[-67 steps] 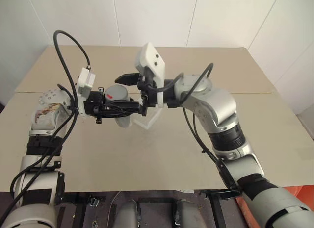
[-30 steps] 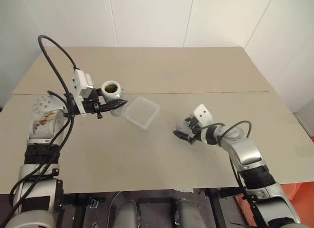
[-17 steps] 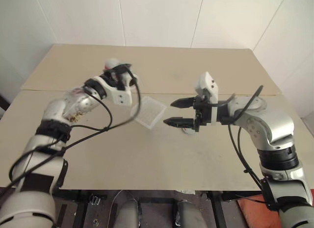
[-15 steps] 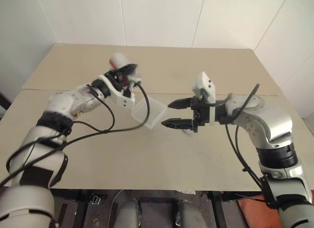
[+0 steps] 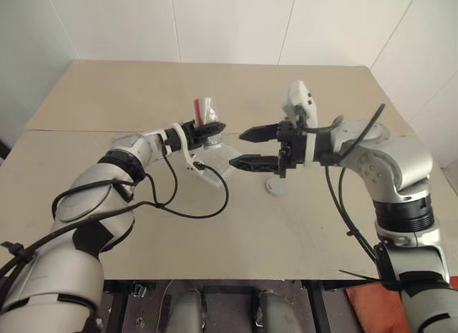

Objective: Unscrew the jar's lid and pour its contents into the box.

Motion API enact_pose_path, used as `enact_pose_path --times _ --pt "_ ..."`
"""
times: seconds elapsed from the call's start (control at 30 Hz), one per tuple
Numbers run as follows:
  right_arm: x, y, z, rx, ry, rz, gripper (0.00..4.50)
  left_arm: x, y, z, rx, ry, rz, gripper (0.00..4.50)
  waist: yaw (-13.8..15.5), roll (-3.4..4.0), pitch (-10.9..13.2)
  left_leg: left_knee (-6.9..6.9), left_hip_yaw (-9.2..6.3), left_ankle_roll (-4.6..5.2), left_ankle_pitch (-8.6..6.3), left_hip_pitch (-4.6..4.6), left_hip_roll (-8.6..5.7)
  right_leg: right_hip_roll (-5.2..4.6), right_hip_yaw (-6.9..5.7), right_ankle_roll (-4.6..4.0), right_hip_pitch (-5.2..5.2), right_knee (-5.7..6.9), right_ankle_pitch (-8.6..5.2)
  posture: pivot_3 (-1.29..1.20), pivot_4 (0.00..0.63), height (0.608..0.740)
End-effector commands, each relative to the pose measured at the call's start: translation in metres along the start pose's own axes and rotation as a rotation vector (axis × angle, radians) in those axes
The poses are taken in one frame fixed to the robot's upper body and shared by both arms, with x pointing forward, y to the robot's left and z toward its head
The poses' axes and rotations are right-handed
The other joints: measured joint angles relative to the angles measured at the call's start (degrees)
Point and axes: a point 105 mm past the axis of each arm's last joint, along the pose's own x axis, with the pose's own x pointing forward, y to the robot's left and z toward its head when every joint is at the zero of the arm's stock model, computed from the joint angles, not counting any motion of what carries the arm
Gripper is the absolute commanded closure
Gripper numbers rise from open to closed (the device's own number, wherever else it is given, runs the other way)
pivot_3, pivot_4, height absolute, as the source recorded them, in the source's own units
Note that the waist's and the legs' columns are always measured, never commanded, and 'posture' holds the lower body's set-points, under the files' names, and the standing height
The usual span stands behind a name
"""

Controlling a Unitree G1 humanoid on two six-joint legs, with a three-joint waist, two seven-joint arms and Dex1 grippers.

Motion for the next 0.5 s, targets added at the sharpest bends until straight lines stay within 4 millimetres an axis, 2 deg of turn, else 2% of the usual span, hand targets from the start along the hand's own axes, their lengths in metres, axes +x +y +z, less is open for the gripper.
enact_pose_path --times 0.03,0.13,0.2,0.27,0.4,0.5 --pt "-0.006 0.006 0.012 -0.038 -0.041 0.004 0.07 0.002 0.01 -0.015 0.046 0.037 0.041 2.56 0.0 0.0 0.0 0.01 0.01 0.05 -0.03 0.0 -0.01 -0.02 0.0 0.0 0.0 0.0 0.0 0.0 0.15 0.74" --pt "-0.006 0.007 0.011 -0.042 -0.042 0.002 0.07 0.003 0.013 -0.013 0.023 0.041 0.068 2.56 0.0 0.0 0.0 0.04 0.0 0.12 -0.07 0.0 -0.01 -0.02 0.0 0.0 0.01 0.03 0.0 0.0 0.15 0.74" --pt "-0.006 0.007 0.01 -0.046 -0.047 0.004 0.07 0.002 0.016 -0.018 -0.147 0.115 0.101 2.56 0.0 0.0 0.0 0.05 0.0 0.13 -0.08 0.0 -0.01 -0.02 0.01 0.0 0.01 0.06 0.0 0.0 0.15 0.74" --pt "-0.006 0.007 0.009 -0.049 -0.049 0.003 0.07 -0.001 0.012 -0.024 -0.403 0.219 0.096 2.56 0.0 0.0 0.0 0.07 0.0 0.13 -0.08 0.0 -0.01 -0.04 0.01 0.01 0.01 0.06 0.0 0.0 0.15 0.74" --pt "-0.006 0.007 0.006 -0.052 -0.052 -0.007 0.07 -0.012 -0.005 -0.036 -1.097 0.426 0.091 2.56 -0.1 0.0 0.0 0.15 0.04 -0.04 0.03 0.01 0.01 -0.06 0.01 0.0 0.0 0.13 0.01 0.0 0.15 0.74" --pt "-0.008 0.006 0.006 -0.052 -0.063 -0.015 0.07 -0.028 -0.019 -0.06 -1.728 0.611 0.199 2.56 -0.3 0.0 0.0 0.3 0.06 -0.22 0.14 0.01 0.04 -0.06 0.03 0.0 -0.01 0.3 0.0 0.0 0.15 0.74"
